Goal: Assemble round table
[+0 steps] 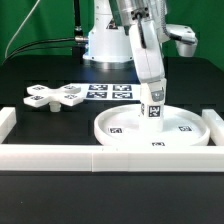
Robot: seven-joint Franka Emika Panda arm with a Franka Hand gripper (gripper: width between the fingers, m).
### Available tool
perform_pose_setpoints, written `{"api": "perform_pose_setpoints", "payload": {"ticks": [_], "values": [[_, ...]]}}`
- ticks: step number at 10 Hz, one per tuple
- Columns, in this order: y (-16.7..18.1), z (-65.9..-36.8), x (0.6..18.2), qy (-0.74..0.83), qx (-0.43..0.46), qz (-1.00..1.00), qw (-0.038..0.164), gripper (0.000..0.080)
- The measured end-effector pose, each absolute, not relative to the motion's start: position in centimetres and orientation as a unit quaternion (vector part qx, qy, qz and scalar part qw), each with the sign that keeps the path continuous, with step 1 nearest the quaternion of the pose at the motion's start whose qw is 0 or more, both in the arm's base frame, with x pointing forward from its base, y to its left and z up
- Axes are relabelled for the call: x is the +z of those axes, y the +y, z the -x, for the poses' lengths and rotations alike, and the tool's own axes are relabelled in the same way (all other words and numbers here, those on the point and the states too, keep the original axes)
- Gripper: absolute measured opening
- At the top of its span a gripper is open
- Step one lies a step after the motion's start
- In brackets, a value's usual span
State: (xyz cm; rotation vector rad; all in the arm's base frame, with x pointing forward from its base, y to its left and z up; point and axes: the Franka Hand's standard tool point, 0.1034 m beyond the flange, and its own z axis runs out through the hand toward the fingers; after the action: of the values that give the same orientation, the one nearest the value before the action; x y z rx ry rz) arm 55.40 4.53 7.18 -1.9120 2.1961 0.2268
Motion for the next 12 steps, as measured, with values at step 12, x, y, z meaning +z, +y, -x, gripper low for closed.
{"api": "perform_pose_setpoints", "payload": {"ticks": [12], "values": [[5.6,-55.9,7.5,0.286,0.015,0.954,0.094,0.0649]]}}
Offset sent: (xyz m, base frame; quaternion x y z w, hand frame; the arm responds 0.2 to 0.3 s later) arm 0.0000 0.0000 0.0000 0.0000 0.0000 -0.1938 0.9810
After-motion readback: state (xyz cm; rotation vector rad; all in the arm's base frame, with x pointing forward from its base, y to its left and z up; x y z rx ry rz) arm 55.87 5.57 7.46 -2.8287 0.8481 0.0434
